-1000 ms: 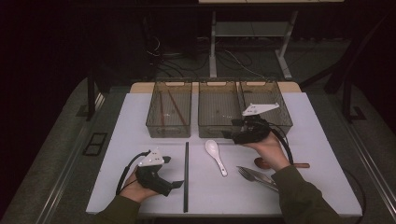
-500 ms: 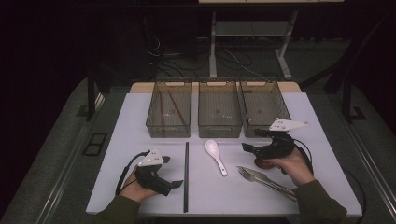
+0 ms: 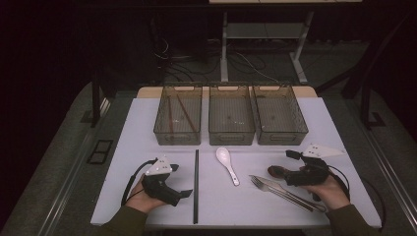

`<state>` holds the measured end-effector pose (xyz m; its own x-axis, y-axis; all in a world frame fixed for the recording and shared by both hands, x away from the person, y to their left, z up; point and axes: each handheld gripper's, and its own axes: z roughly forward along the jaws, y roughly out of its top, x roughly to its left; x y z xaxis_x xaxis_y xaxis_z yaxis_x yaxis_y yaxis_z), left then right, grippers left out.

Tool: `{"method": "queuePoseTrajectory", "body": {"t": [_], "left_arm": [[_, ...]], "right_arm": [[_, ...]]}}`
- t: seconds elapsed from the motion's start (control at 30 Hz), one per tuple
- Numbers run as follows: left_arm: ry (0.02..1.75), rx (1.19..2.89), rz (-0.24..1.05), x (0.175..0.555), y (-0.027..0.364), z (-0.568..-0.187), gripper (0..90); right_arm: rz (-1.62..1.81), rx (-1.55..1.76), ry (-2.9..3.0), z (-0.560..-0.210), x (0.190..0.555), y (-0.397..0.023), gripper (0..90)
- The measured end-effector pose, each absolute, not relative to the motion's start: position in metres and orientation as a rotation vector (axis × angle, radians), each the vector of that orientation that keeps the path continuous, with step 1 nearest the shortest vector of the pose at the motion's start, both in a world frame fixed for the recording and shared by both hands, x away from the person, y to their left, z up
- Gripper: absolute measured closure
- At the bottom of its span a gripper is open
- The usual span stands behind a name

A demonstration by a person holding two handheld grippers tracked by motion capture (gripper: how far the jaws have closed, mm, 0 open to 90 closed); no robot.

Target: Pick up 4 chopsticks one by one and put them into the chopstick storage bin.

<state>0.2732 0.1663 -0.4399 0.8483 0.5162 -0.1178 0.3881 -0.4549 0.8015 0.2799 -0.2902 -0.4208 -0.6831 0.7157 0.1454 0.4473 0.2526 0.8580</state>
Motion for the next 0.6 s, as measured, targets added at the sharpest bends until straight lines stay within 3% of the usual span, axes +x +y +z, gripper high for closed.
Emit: {"method": "queuePoseTrajectory", "body": {"t": [0.27,0.43,0.6], "left_arm": [[0.665,2.109,0.184,0.273,0.167,-0.440,0.1],[0.673,2.111,0.198,0.273,0.167,-0.438,8.7],[0.659,2.123,0.204,0.273,0.166,-0.436,26.1]], "right_arm": [[1.370,1.092,2.257,-0.427,0.261,-0.301,14.6],[1.371,1.112,2.248,-0.431,0.255,-0.306,14.7],[1.365,1.100,2.256,-0.432,0.252,-0.305,14.6]]}}
